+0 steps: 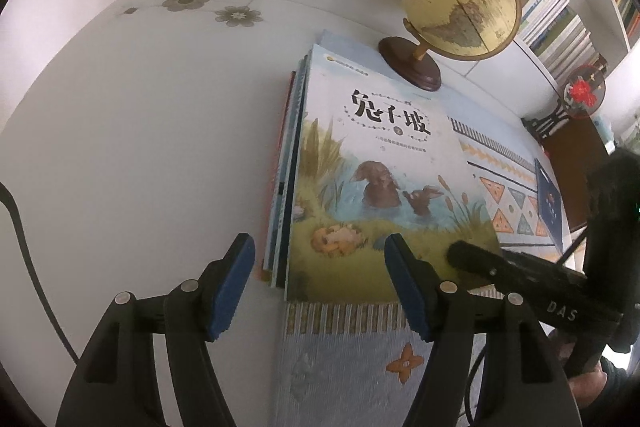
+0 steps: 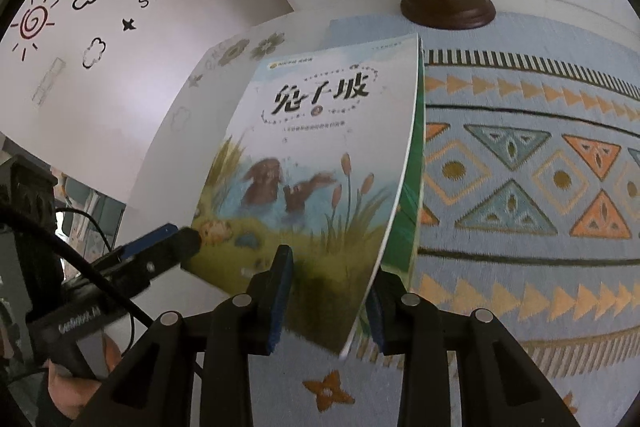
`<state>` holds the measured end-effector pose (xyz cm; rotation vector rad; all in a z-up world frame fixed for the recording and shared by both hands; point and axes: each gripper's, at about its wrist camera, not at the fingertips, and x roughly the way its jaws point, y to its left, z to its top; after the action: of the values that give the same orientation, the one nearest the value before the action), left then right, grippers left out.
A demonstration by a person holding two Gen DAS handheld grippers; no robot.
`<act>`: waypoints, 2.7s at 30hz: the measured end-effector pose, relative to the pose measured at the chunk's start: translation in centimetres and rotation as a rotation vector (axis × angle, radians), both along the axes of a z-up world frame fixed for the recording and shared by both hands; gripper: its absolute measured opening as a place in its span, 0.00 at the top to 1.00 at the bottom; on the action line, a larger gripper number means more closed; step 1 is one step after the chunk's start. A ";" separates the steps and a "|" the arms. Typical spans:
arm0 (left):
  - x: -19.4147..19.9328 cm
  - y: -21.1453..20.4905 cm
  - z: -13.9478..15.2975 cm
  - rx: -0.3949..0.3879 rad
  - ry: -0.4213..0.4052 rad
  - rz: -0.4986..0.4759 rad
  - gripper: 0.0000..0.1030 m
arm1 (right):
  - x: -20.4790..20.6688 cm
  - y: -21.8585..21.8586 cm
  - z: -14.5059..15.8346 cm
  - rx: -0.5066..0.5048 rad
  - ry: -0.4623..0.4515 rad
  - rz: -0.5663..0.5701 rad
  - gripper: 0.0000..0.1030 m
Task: Organize books
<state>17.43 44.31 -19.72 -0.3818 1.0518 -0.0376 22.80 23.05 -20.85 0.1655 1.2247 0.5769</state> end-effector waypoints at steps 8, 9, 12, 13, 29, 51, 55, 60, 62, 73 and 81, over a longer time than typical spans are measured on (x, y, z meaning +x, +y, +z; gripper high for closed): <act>-1.9 -0.7 0.3 -0.001 -0.003 0.015 0.36 | -3.0 -2.9 0.3 -0.012 0.008 -0.010 0.68; -2.1 -0.8 0.4 -0.005 -0.008 0.016 0.36 | -3.4 -3.5 0.3 -0.013 0.012 -0.017 0.68; -2.8 -1.8 1.0 -0.007 -0.020 0.006 0.36 | -4.5 -5.0 0.5 -0.030 0.010 -0.036 0.68; -2.9 -2.5 1.4 -0.003 -0.029 -0.011 0.36 | -4.8 -5.5 0.6 -0.039 0.008 -0.043 0.68; -2.3 -17.5 4.0 0.108 -0.054 -0.231 0.29 | -6.4 -19.1 0.7 -0.064 0.037 -0.239 0.51; 7.2 -39.9 2.7 0.051 -0.046 -0.478 0.29 | -0.5 -42.3 0.3 -0.082 0.079 -0.494 0.51; 10.9 -44.4 0.6 0.003 0.001 -0.540 0.29 | 1.4 -46.2 0.2 -0.104 0.055 -0.572 0.51; 14.7 -47.6 -2.6 -0.105 0.067 -0.550 0.29 | 4.0 -50.4 -0.7 -0.080 0.059 -0.681 0.51; 16.0 -48.6 -3.7 -0.131 0.085 -0.536 0.29 | 4.7 -51.2 -1.3 -0.087 0.062 -0.699 0.51; 18.0 -51.5 -6.4 -0.150 0.097 -0.561 0.29 | 6.9 -51.8 -2.9 -0.134 0.022 -0.646 0.51; 18.3 -51.3 -7.2 -0.162 0.077 -0.573 0.25 | 8.2 -51.5 -3.3 -0.169 0.009 -0.617 0.48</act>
<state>35.69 -6.96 -26.94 -0.2178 1.2102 -0.6274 30.98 -28.44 -24.16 0.3851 1.1484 -0.0632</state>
